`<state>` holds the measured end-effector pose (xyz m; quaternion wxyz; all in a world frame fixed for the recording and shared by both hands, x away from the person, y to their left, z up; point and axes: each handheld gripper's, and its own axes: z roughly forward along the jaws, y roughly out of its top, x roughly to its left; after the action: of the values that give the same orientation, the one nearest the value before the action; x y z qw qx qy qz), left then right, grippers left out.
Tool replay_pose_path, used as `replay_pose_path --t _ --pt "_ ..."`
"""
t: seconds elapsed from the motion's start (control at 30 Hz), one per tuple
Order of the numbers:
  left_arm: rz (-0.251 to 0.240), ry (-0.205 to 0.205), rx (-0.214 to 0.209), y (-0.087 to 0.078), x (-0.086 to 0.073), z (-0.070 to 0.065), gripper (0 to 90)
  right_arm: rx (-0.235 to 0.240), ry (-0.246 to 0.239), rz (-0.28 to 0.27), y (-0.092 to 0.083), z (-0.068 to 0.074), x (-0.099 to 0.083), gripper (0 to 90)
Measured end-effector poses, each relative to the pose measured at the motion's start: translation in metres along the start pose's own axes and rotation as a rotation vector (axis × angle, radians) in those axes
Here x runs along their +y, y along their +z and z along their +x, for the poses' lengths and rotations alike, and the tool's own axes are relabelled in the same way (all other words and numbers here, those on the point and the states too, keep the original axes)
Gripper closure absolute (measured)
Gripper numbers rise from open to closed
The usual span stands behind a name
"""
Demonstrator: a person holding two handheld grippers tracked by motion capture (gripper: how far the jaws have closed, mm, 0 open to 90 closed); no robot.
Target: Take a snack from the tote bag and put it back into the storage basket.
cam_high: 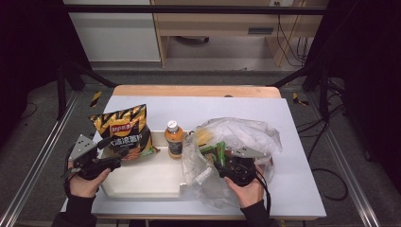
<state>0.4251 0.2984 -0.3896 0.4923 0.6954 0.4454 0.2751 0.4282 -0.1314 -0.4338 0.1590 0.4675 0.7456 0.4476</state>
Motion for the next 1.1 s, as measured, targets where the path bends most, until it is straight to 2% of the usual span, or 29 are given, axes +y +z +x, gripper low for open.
replay_pose_path --t 0.1,0.2,0.37,0.63,0.8,1.1 --pt "-0.004 -0.004 0.0 -0.001 0.0 0.001 20.8 -0.007 -0.011 0.017 0.002 0.001 0.001 66.4" --pt "-0.006 -0.006 0.001 -0.001 0.0 0.001 20.8 -0.012 -0.002 0.019 0.0 0.0 0.001 72.5" --pt "-0.005 -0.003 0.001 -0.001 0.0 0.001 20.8 -0.024 0.001 -0.008 -0.01 -0.002 0.006 83.6" --pt "-0.006 -0.005 0.002 -0.001 0.0 0.001 20.8 -0.036 -0.042 -0.023 -0.022 -0.002 0.016 85.7" --pt "-0.009 -0.005 0.001 -0.002 0.001 0.002 20.8 -0.037 -0.075 -0.063 -0.041 -0.007 0.028 85.7" --pt "-0.011 -0.005 -0.001 -0.002 0.001 0.002 20.8 -0.01 -0.148 -0.112 -0.075 -0.016 0.052 85.4"
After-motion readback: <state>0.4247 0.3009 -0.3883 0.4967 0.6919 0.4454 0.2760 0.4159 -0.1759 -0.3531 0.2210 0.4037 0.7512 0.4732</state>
